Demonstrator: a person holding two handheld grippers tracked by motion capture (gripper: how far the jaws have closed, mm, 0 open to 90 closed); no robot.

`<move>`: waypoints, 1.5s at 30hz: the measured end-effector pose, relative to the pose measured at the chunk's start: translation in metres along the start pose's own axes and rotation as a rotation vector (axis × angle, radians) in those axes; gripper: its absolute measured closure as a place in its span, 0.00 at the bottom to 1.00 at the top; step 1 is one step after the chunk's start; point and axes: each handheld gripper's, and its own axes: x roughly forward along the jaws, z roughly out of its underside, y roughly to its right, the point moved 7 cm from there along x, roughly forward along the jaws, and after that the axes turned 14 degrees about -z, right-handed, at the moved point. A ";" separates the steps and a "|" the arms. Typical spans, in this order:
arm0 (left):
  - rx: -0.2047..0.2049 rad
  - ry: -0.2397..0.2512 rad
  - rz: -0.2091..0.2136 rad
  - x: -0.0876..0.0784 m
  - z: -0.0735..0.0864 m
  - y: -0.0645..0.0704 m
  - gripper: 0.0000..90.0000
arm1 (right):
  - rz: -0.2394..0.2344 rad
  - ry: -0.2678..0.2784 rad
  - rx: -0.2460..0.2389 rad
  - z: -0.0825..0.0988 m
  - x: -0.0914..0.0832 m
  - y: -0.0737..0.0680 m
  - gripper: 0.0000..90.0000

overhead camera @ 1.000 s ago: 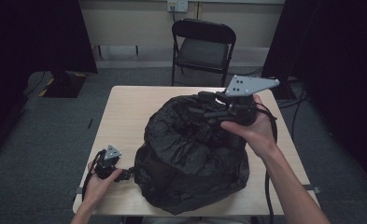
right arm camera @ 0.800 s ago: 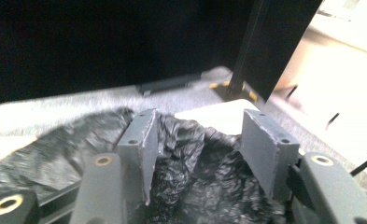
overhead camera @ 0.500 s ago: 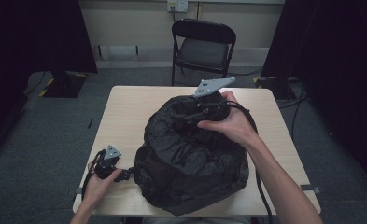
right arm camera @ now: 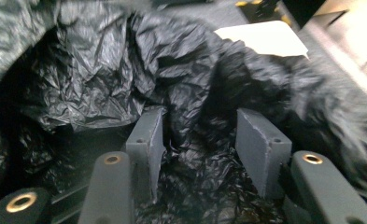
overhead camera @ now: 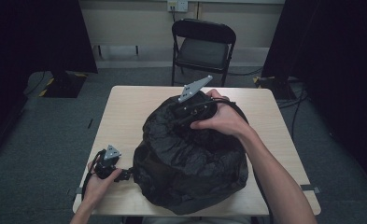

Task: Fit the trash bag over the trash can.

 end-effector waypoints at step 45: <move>0.005 0.002 0.004 0.001 0.000 -0.001 0.10 | -0.063 -0.220 0.047 0.030 0.033 0.000 0.33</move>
